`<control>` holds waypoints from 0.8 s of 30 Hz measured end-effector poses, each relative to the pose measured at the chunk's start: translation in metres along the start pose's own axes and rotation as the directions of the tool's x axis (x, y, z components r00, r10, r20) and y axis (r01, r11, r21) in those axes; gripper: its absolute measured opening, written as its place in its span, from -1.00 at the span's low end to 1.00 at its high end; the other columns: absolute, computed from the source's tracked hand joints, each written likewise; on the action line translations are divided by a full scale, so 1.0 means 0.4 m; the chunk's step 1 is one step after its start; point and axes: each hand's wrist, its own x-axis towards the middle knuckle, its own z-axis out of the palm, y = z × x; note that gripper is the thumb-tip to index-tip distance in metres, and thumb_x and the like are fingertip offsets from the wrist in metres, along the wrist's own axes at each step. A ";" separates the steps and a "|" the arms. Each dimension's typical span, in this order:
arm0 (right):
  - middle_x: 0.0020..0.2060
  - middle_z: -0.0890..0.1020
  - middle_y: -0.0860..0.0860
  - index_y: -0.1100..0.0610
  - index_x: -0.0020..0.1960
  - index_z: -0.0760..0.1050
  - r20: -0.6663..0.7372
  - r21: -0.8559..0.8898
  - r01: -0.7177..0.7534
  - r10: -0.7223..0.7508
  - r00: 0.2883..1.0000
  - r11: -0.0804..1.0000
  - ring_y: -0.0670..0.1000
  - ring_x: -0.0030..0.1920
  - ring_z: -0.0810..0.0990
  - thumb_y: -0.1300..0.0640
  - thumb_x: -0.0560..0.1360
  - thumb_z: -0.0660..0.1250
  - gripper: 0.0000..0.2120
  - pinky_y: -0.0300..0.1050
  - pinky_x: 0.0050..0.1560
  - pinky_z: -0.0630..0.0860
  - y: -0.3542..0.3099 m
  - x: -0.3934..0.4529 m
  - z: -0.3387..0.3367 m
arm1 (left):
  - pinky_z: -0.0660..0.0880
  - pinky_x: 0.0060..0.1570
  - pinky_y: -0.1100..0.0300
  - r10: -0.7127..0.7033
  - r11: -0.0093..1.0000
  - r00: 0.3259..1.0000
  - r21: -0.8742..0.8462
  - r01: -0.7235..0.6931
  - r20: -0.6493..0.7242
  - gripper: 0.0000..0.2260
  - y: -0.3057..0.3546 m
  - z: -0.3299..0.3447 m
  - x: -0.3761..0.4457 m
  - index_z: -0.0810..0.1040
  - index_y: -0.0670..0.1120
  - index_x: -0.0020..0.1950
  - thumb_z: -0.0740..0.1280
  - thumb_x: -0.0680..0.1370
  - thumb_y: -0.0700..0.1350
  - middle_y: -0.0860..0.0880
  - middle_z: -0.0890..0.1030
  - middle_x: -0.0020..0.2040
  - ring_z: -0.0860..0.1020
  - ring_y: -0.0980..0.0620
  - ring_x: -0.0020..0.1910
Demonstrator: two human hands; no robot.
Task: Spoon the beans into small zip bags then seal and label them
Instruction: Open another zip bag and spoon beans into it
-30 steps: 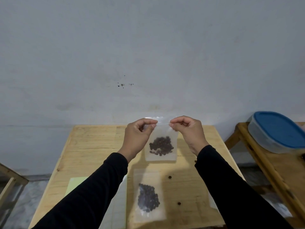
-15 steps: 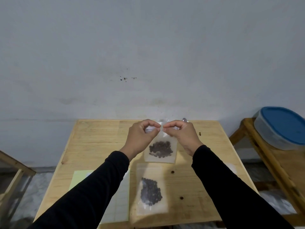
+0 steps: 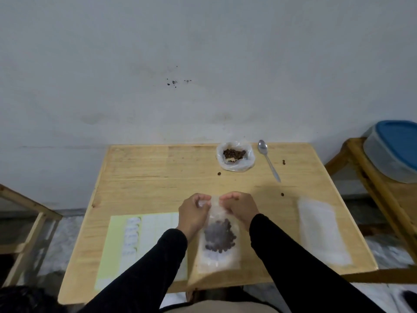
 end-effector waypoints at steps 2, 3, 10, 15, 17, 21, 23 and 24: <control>-0.19 0.64 -0.03 0.07 -0.12 0.64 -0.036 -0.154 0.043 -0.049 0.998 0.987 0.00 -0.12 0.58 0.18 0.36 0.42 -0.89 -0.14 0.00 0.51 0.031 0.004 0.011 | 0.34 -0.23 0.41 0.018 0.992 1.000 0.125 -0.018 0.002 -0.86 -0.024 0.009 -0.003 0.56 -0.02 0.07 0.34 0.53 -0.18 0.06 0.53 -0.14 0.48 0.15 -0.25; -0.10 0.63 -0.02 0.08 -0.04 0.62 -0.041 -0.259 0.076 -0.089 0.995 0.963 0.00 -0.03 0.56 0.16 0.38 0.41 -0.84 -0.15 0.08 0.46 0.044 0.006 0.014 | 0.32 -0.20 0.39 0.039 0.981 0.999 0.190 -0.040 0.006 -0.83 -0.032 0.012 -0.002 0.56 -0.03 0.09 0.35 0.51 -0.19 0.06 0.52 -0.15 0.51 0.11 -0.20; 0.46 0.25 0.09 0.15 0.44 0.26 0.095 -0.676 0.266 -0.277 0.956 0.687 0.02 0.47 0.16 0.05 0.57 0.20 -0.53 -0.19 0.42 0.07 0.075 0.005 0.014 | 0.09 0.27 0.41 0.246 0.861 0.966 0.441 -0.255 0.078 -0.69 -0.045 0.020 0.009 0.54 -0.10 0.23 0.29 0.49 -0.25 -0.10 0.43 0.27 0.34 -0.03 0.30; 0.46 0.22 0.11 0.25 0.48 0.13 0.125 -0.815 0.319 -0.391 0.912 0.484 0.02 0.49 0.11 0.08 0.60 0.11 -0.49 -0.19 0.44 0.05 0.083 -0.009 -0.064 | 0.22 0.23 0.31 0.383 0.731 0.890 0.509 -0.455 0.246 -0.66 0.019 0.092 0.015 0.50 -0.15 0.27 0.23 0.50 -0.26 -0.12 0.52 0.22 0.37 -0.09 0.28; 0.46 0.21 0.13 0.26 0.48 0.12 0.105 -0.835 0.291 -0.384 0.917 0.467 0.04 0.49 0.11 0.10 0.60 0.10 -0.50 -0.18 0.44 0.03 0.083 -0.018 -0.120 | 0.32 0.21 0.17 0.457 0.661 0.831 0.503 -0.557 0.319 -0.66 0.053 0.140 0.012 0.51 -0.23 0.25 0.26 0.48 -0.30 -0.19 0.54 0.18 0.42 -0.19 0.24; 0.45 0.22 0.13 0.26 0.47 0.13 -0.009 -0.858 0.177 -0.358 0.934 0.483 0.07 0.47 0.16 0.09 0.60 0.12 -0.50 -0.16 0.42 0.09 0.110 -0.040 -0.266 | 0.23 0.29 0.20 0.427 0.632 0.789 0.478 -0.610 0.441 -0.62 0.121 0.265 0.009 0.38 -0.17 0.38 0.22 0.56 -0.20 -0.14 0.41 0.33 0.28 -0.09 0.36; 0.48 0.18 0.10 0.24 0.49 0.10 -0.108 -0.841 0.073 -0.298 0.948 0.536 0.04 0.49 0.12 0.07 0.60 0.13 -0.47 -0.16 0.44 0.09 0.143 -0.051 -0.345 | 0.22 0.31 0.22 0.383 0.652 0.795 0.472 -0.593 0.471 -0.59 0.146 0.339 0.010 0.33 -0.13 0.42 0.21 0.57 -0.16 -0.11 0.35 0.39 0.26 -0.04 0.39; 0.50 0.16 0.09 0.23 0.50 0.08 -0.149 -0.832 0.026 -0.268 0.952 0.554 0.03 0.50 0.10 0.05 0.60 0.12 -0.47 -0.15 0.45 0.08 0.164 -0.056 -0.381 | 0.22 0.32 0.21 0.354 0.657 0.795 0.474 -0.586 0.492 -0.58 0.156 0.376 0.008 0.31 -0.12 0.44 0.20 0.57 -0.14 -0.10 0.33 0.41 0.25 -0.04 0.40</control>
